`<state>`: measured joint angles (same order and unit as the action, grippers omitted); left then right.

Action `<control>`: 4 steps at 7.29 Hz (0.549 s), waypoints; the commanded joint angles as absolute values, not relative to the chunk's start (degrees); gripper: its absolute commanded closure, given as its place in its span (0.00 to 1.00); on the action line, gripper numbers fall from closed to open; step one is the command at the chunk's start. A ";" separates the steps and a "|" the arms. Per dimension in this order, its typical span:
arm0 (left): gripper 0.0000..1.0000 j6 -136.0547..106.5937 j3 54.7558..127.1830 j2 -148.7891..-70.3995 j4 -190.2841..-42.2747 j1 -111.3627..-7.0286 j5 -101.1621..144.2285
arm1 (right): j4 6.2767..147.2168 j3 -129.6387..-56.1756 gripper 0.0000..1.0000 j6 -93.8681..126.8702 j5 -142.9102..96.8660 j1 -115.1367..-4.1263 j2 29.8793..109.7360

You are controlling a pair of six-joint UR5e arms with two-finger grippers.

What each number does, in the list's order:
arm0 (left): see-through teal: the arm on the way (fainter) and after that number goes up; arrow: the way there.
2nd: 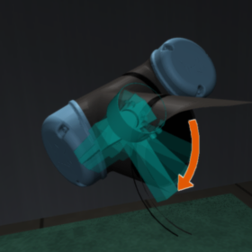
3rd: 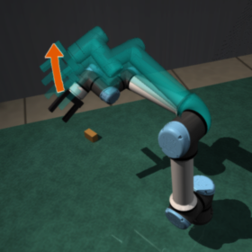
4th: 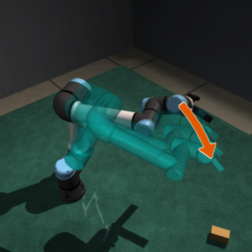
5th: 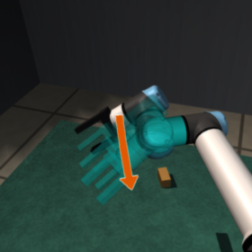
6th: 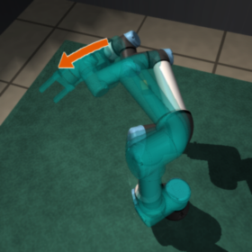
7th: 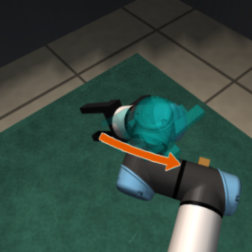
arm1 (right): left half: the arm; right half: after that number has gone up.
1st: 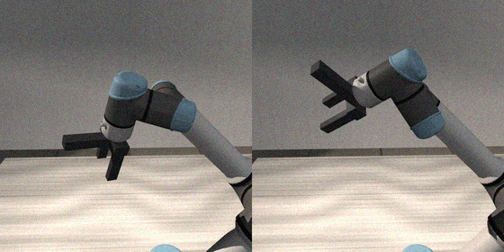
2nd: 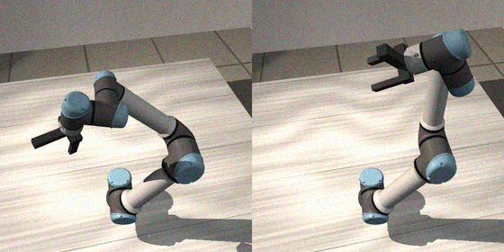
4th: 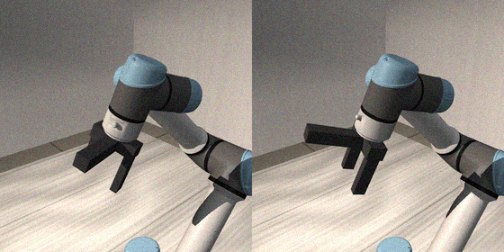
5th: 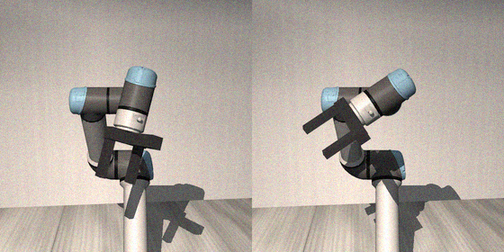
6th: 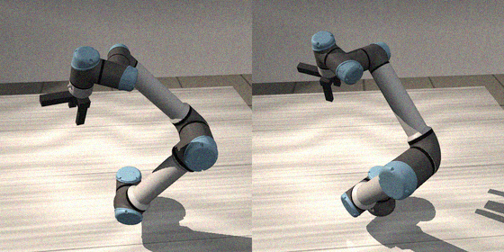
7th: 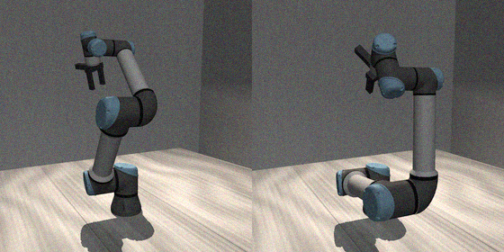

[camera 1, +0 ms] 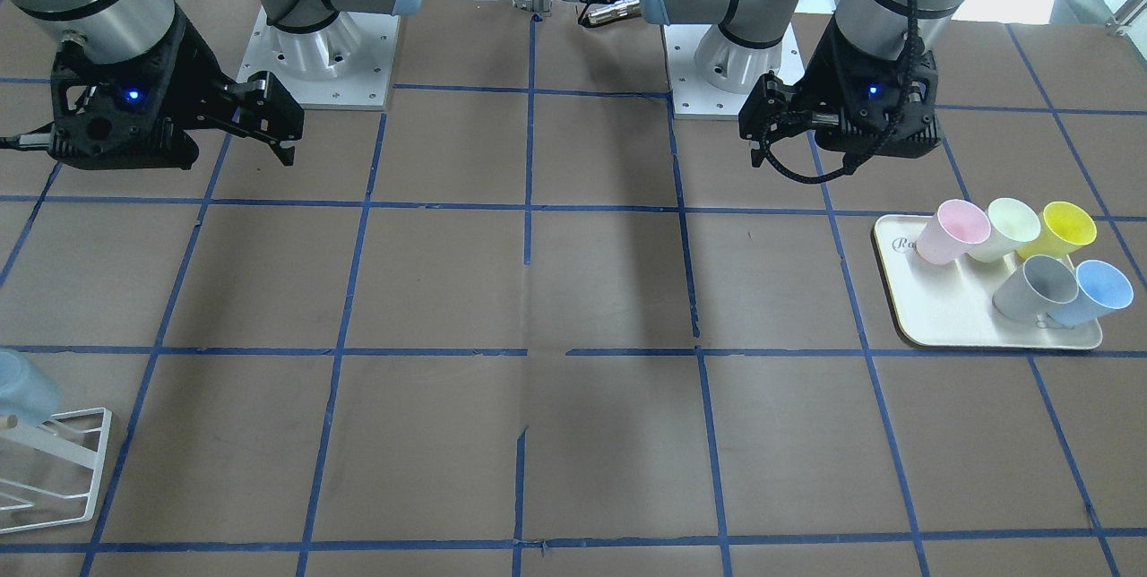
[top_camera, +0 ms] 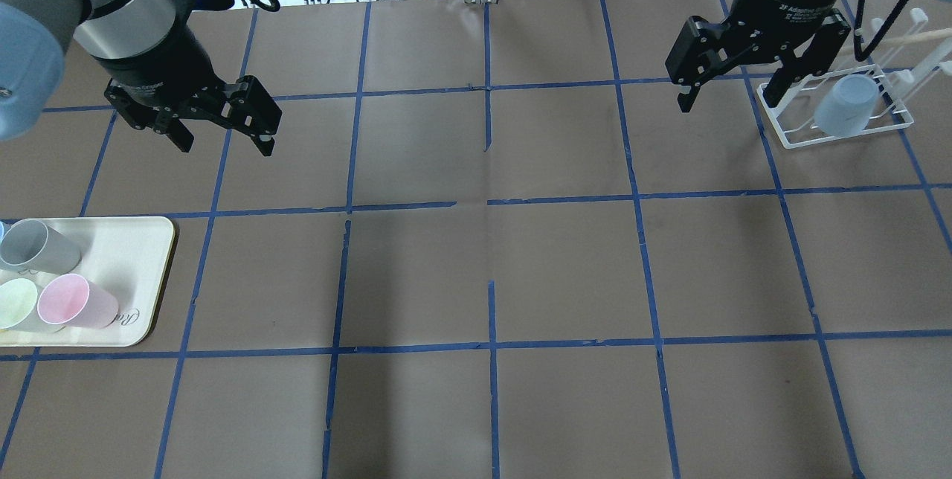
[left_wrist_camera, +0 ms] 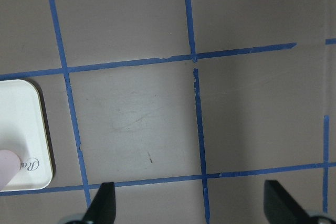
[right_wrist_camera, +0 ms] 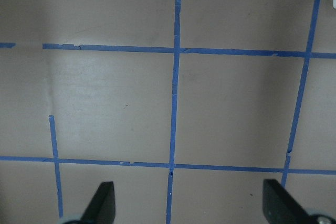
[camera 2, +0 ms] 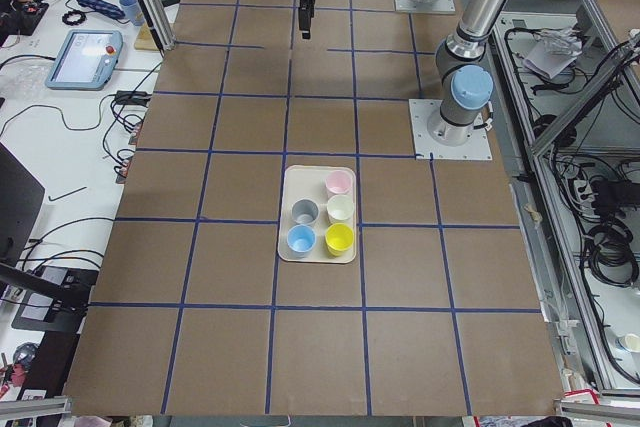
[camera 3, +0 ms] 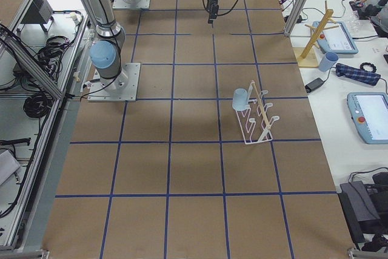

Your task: Transfer IKEA cup to right arm and place on rack

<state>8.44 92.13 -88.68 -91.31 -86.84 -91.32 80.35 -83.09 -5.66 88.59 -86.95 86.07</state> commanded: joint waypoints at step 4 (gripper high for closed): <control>0.00 8.44 92.20 -88.59 -91.41 -86.84 -91.32 | 88.32 -86.66 0.00 -6.06 92.11 -90.35 87.36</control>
